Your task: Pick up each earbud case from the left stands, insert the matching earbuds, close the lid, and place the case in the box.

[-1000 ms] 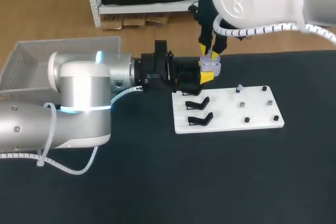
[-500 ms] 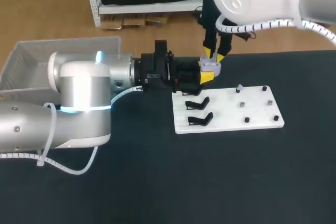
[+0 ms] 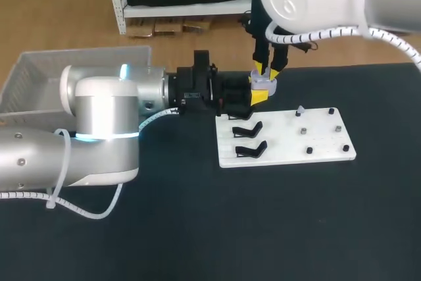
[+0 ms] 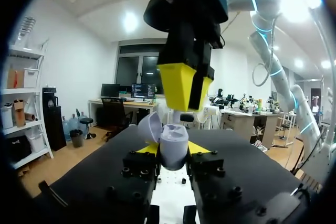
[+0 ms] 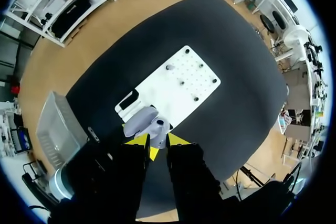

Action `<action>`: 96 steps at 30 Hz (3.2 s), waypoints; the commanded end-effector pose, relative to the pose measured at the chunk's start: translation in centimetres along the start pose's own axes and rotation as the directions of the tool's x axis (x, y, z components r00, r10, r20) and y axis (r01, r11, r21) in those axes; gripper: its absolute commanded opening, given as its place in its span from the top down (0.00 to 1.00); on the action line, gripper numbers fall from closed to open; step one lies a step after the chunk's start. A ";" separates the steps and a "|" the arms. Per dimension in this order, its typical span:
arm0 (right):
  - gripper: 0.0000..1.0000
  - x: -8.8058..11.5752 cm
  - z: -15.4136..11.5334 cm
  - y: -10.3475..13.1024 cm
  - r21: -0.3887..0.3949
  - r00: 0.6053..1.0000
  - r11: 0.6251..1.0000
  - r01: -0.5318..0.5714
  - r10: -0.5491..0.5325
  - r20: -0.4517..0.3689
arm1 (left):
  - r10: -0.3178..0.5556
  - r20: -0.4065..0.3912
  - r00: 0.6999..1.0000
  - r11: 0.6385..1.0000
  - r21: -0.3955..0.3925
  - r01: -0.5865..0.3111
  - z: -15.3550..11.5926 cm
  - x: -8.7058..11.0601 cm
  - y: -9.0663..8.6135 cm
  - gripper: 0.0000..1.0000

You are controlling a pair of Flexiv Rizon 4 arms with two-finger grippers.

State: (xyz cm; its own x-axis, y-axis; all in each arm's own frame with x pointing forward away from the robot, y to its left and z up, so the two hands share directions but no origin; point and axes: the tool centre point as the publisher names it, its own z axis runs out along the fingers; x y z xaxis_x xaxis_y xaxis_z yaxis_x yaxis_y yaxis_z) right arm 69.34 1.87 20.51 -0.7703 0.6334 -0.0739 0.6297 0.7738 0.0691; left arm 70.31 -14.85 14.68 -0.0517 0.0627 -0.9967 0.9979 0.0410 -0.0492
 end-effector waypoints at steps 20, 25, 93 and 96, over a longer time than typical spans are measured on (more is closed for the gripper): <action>1.00 -0.2 1.2 0.1 0.020 1.000 1.000 -0.003 0.003 -0.021 | 0.005 0.008 1.000 1.000 -0.005 -0.005 0.0 0.2 -0.1 1.00; 1.00 -0.2 1.4 0.1 0.022 1.000 1.000 -0.002 0.003 -0.025 | 0.005 0.008 1.000 1.000 -0.005 -0.005 0.0 0.2 -0.1 1.00; 0.00 -5.4 0.0 -10.0 -0.219 0.896 0.881 0.419 -0.361 0.259 | 0.005 0.008 1.000 1.000 -0.005 -0.005 0.0 0.2 -0.1 1.00; 0.00 -6.7 1.5 -9.3 -0.227 0.889 0.871 0.436 -0.378 0.258 | 0.005 0.008 1.000 1.000 -0.005 -0.005 0.0 0.2 -0.1 1.00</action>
State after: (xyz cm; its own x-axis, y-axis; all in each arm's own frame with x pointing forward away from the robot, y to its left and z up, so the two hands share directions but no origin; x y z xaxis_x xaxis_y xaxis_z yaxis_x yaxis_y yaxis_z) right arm 67.72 -8.83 20.55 -0.8945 0.2802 -0.3483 0.2241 0.9553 0.1930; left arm 70.32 -14.85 14.67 -0.0517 0.0626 -0.9967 0.9980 0.0408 -0.0492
